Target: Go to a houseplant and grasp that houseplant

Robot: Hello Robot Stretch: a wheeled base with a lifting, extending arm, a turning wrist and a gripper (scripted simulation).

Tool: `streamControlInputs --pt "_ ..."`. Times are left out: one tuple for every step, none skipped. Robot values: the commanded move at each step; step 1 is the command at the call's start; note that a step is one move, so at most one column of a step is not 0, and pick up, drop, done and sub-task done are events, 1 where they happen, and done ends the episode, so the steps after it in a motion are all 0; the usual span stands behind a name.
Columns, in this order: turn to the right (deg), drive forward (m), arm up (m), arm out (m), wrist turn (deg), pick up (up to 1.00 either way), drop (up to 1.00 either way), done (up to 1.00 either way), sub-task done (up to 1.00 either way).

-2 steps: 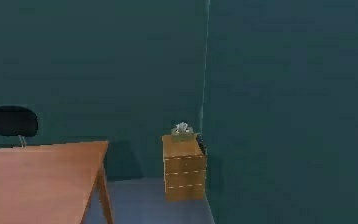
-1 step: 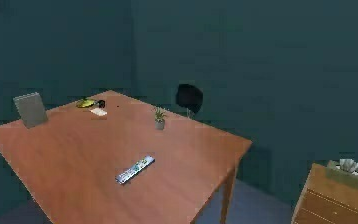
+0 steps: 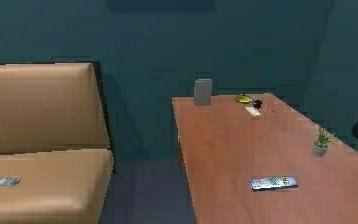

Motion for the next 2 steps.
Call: streamControlInputs --pt "-45.0 0.00 0.00 0.00 0.0 0.00 0.00 0.00 0.00" --pt "-6.0 0.00 0.00 0.00 0.0 0.00 0.00 0.00 0.00"
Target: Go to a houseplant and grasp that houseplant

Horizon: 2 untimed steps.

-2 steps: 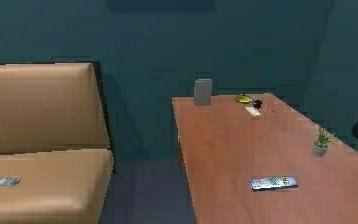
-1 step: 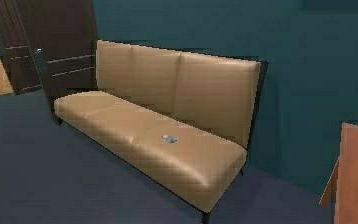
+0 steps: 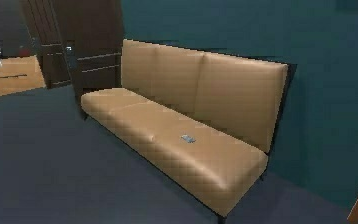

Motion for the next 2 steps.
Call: streamControlInputs --pt "45.0 0.00 0.00 0.00 0.0 0.00 0.00 0.00 0.00" --pt "45.0 0.00 0.00 0.00 0.0 0.00 0.00 0.00 0.00"
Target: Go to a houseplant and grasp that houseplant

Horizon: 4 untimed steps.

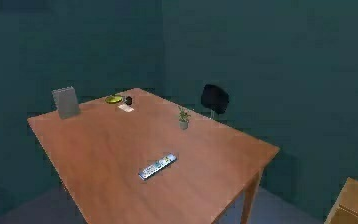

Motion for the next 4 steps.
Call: streamControlInputs --pt "39.0 0.00 0.00 0.00 0.0 0.00 0.00 0.00 0.00" --pt "0.0 0.85 0.00 0.00 0.0 0.00 0.00 0.00 0.00" --pt "-45.0 0.00 0.00 0.00 0.0 0.00 0.00 0.00 0.00" --pt "-45.0 0.00 0.00 0.00 0.0 0.00 0.00 0.00 0.00"
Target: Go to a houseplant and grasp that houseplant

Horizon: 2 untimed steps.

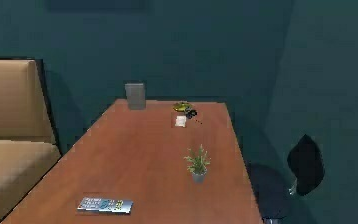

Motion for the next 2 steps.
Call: streamControlInputs --pt "-45.0 0.00 0.00 0.00 0.0 0.00 0.00 0.00 0.00" --pt "-33.0 0.00 0.00 0.00 0.0 0.00 0.00 0.00 0.00"
